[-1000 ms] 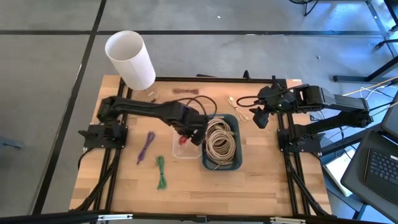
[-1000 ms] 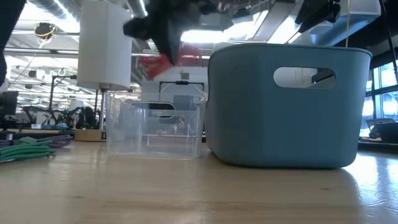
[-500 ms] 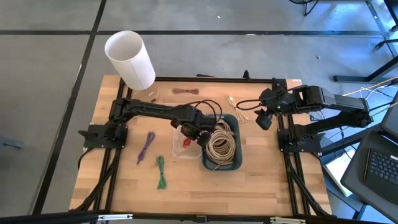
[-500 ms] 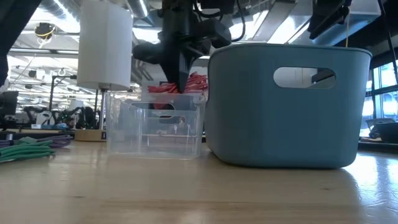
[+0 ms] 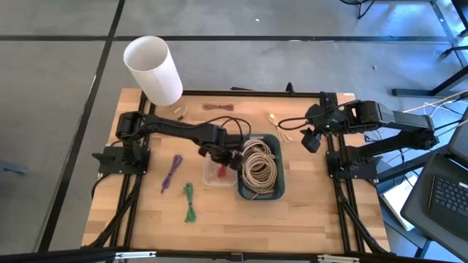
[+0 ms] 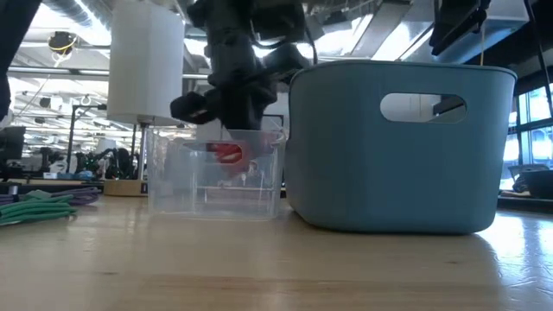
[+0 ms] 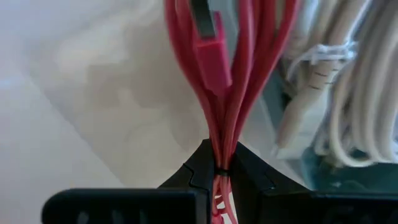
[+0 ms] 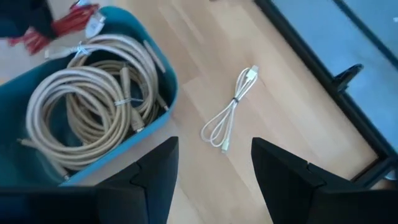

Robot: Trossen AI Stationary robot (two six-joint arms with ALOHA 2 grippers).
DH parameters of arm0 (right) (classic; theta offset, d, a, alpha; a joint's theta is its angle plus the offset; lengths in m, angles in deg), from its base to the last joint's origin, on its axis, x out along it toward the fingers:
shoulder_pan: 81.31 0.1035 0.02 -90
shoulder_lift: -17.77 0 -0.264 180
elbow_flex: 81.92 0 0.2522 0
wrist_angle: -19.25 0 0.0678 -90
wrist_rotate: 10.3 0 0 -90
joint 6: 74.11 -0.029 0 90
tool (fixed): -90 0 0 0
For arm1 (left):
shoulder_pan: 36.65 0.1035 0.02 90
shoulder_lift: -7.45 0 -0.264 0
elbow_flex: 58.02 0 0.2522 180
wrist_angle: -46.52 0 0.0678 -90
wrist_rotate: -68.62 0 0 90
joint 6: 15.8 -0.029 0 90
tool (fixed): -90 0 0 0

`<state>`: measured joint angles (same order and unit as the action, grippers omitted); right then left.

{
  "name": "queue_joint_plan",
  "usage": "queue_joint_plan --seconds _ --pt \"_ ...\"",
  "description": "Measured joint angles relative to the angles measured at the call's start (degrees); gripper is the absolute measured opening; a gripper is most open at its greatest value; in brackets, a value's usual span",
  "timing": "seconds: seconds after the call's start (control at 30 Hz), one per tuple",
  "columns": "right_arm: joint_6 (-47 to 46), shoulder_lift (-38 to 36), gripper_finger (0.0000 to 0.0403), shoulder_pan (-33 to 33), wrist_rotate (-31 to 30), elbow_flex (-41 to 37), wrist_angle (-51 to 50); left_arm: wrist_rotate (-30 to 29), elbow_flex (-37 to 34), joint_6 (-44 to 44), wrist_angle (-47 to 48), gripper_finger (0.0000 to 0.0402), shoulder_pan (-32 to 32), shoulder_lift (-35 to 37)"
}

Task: Pick & Place USB Port
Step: Put the red charger cable into the white transparent bin

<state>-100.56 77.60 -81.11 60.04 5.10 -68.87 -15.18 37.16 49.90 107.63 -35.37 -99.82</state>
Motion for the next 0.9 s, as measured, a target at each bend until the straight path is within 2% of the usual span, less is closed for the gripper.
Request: queue_joint_plan --seconds 0.27,0.6,0.9 --pt "-0.15 0.00 0.0206 -0.01 -0.87 0.00 0.30 3.47 -3.02 0.39 0.05 0.0023 0.00 -0.70" --pt "-0.32 0.00 0.0206 -0.02 -0.87 0.00 0.84 3.99 -8.10 0.20 -2.84 0.0023 0.78 -0.72" --pt "-0.21 0.00 0.0206 -0.02 -0.87 0.00 2.14 3.84 -8.99 -0.22 -4.32 0.0023 1.57 -0.67"
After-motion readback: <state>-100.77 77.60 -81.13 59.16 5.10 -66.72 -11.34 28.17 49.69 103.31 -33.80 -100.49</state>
